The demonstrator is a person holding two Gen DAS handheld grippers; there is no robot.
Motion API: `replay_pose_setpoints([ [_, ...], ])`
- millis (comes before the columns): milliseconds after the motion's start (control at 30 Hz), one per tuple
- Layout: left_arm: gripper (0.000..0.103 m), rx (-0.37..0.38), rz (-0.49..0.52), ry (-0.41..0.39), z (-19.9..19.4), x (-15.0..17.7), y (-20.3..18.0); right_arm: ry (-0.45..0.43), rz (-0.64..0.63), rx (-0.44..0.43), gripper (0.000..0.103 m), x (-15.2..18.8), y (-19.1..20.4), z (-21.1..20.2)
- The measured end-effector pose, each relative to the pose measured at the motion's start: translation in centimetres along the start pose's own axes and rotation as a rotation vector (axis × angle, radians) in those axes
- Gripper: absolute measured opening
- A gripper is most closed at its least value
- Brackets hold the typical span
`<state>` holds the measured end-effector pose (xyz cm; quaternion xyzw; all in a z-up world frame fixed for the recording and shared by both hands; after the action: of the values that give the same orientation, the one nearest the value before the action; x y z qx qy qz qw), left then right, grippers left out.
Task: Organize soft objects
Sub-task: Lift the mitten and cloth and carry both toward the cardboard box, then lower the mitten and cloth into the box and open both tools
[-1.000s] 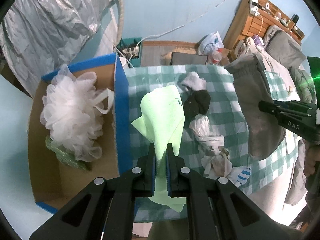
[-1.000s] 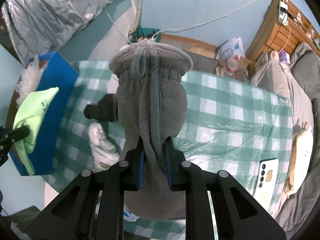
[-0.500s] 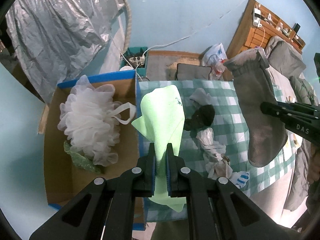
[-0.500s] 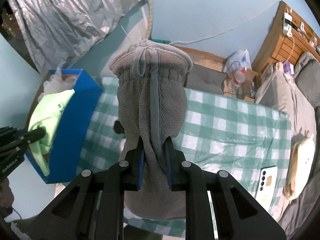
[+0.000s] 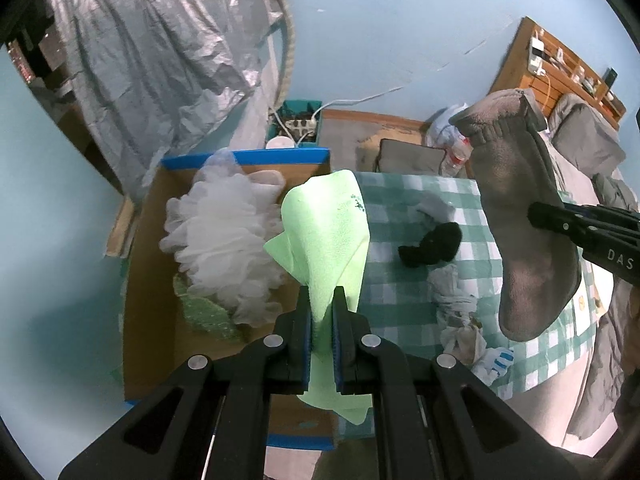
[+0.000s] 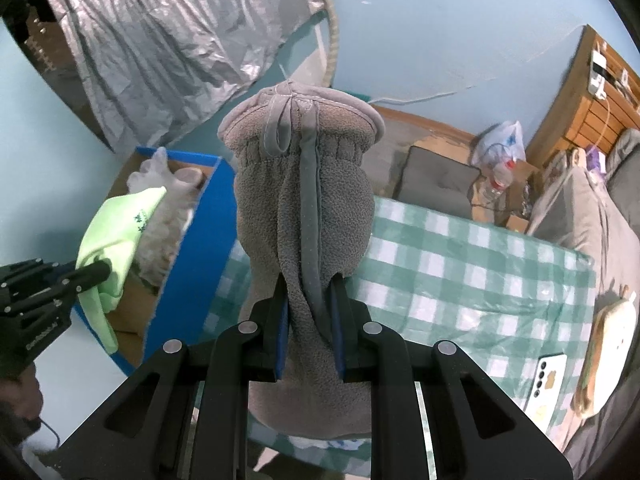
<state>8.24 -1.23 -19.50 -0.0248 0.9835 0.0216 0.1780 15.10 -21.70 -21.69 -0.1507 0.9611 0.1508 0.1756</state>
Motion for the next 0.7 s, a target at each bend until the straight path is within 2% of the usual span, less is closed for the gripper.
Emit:
replay_pose_setpoints([
  [700, 0.008, -0.057, -0.103, -0.004, -0.5, 1.0, 6.6, -0.005, -0.121, -0.105, 0.016, -3.2, 10.0, 1.4],
])
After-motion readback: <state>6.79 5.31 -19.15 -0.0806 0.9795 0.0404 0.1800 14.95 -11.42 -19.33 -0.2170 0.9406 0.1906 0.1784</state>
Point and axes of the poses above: each gripper's, at about its wrist camera, not at the fingertips, and z roughly the way its jaws point, y to its left, x to its underside, the point moved 9 cm from there along z, roughly the way its jaws point, and after that the axes turned 2 degrees about y, right-handed, at the moved point
